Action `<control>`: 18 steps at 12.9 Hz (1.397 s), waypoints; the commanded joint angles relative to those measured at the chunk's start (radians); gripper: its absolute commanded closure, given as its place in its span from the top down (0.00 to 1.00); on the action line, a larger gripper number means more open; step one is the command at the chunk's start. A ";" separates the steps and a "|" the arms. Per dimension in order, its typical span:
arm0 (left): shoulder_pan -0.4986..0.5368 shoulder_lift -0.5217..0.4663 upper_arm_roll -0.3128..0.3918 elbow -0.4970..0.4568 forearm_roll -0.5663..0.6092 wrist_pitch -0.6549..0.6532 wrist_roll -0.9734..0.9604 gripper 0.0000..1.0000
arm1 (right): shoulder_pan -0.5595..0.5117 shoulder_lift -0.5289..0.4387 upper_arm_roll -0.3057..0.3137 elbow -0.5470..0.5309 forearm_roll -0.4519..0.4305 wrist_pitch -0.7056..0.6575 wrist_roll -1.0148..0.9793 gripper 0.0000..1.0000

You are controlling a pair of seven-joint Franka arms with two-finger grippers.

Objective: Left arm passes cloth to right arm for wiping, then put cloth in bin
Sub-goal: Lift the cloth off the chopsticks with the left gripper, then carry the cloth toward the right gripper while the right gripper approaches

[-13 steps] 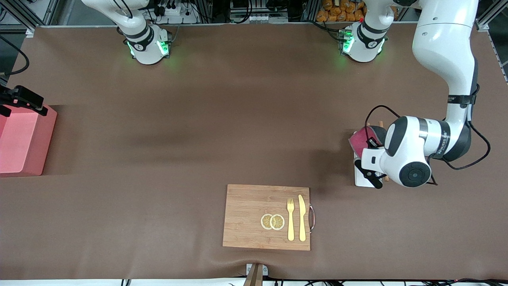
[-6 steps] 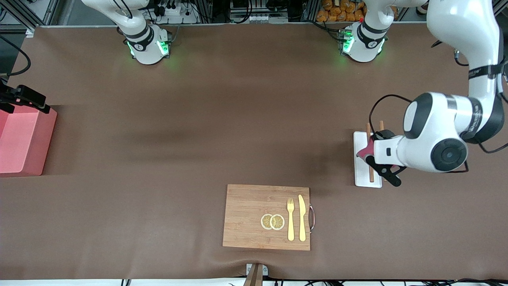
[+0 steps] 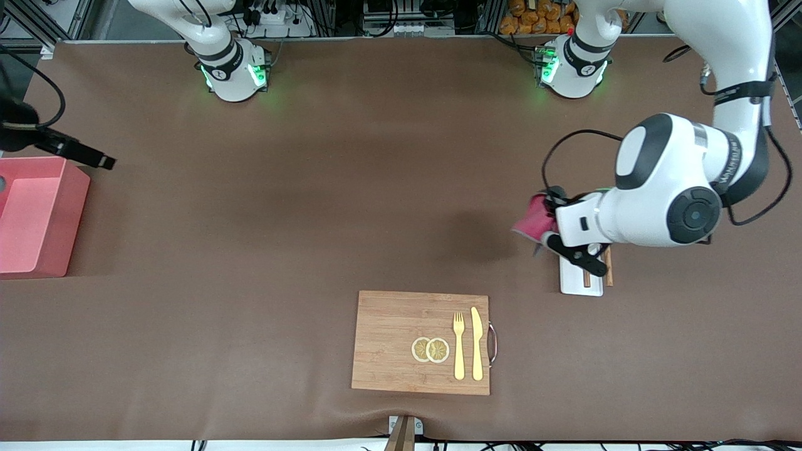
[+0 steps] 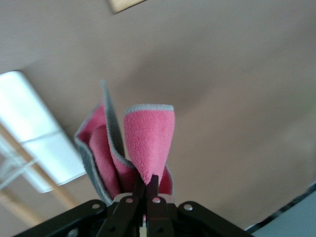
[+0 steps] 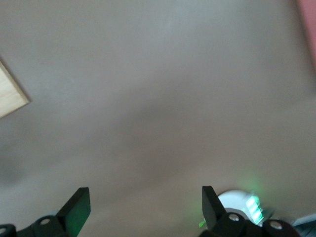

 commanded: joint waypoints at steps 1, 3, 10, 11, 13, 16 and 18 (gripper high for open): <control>-0.023 0.019 -0.028 0.034 -0.133 0.081 -0.133 0.00 | 0.059 0.008 0.001 -0.002 0.058 -0.018 0.235 1.00; -0.100 0.027 -0.035 0.033 -0.225 0.197 -0.249 0.00 | 0.072 0.051 -0.001 -0.001 0.184 -0.013 0.418 1.00; -0.423 0.072 -0.038 0.036 -0.351 0.639 -0.551 0.00 | 0.087 0.218 -0.002 -0.039 0.572 0.103 0.753 1.00; -0.466 0.072 -0.037 0.049 -0.394 0.694 -0.591 0.00 | 0.107 0.223 -0.002 -0.071 0.584 0.157 0.770 1.00; -0.525 0.070 -0.037 0.060 -0.441 0.802 -0.664 0.00 | 0.144 0.228 -0.002 -0.134 0.637 0.249 0.798 1.00; -0.574 0.064 -0.040 0.063 -0.454 0.955 -0.760 0.00 | 0.193 0.228 -0.002 -0.166 0.644 0.275 0.799 1.00; -0.589 0.058 -0.045 0.065 -0.452 1.022 -0.844 0.00 | 0.215 0.208 -0.001 -0.200 0.645 0.269 0.799 1.00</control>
